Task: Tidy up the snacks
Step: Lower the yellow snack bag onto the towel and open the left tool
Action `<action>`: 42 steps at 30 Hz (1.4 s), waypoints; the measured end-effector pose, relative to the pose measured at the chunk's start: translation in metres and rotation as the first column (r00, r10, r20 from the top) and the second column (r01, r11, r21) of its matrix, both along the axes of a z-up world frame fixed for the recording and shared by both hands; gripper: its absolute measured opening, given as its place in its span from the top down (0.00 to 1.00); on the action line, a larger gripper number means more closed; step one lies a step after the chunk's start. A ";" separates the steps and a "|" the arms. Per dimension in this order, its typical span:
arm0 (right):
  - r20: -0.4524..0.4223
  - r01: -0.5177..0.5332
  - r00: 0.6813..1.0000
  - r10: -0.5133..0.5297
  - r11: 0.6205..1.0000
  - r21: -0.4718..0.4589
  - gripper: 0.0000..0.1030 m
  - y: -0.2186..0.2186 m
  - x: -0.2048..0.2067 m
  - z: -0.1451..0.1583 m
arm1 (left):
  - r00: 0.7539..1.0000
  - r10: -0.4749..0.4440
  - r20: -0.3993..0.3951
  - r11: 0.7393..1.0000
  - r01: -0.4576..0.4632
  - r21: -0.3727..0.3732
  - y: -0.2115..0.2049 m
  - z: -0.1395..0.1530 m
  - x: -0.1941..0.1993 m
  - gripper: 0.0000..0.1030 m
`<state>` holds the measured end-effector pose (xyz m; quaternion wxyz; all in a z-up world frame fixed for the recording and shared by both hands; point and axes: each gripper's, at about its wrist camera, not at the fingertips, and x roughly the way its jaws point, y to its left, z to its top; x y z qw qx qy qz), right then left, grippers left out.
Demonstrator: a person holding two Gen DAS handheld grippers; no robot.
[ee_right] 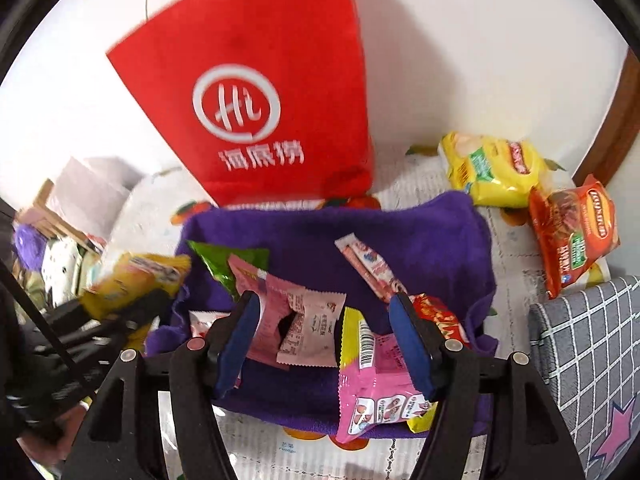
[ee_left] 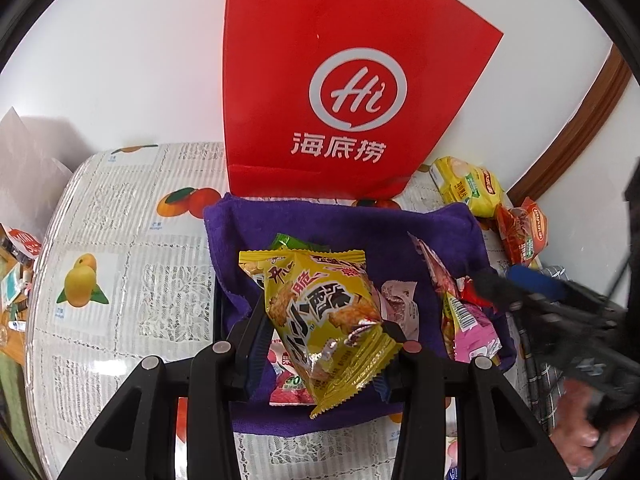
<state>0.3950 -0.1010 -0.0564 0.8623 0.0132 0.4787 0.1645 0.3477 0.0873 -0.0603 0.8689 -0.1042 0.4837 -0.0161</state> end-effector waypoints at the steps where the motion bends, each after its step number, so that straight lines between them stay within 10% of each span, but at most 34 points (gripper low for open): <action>1: 0.007 0.002 1.000 -0.002 1.000 0.007 0.34 -0.002 -0.001 0.003 | 1.000 -0.002 -0.009 1.000 0.002 -0.001 -0.001 -0.003 0.002 0.61; 42: 0.024 -0.005 1.000 0.005 1.000 0.016 0.34 -0.004 -0.008 0.015 | 0.991 0.018 -0.135 1.000 -0.018 -0.001 -0.002 -0.040 0.017 0.49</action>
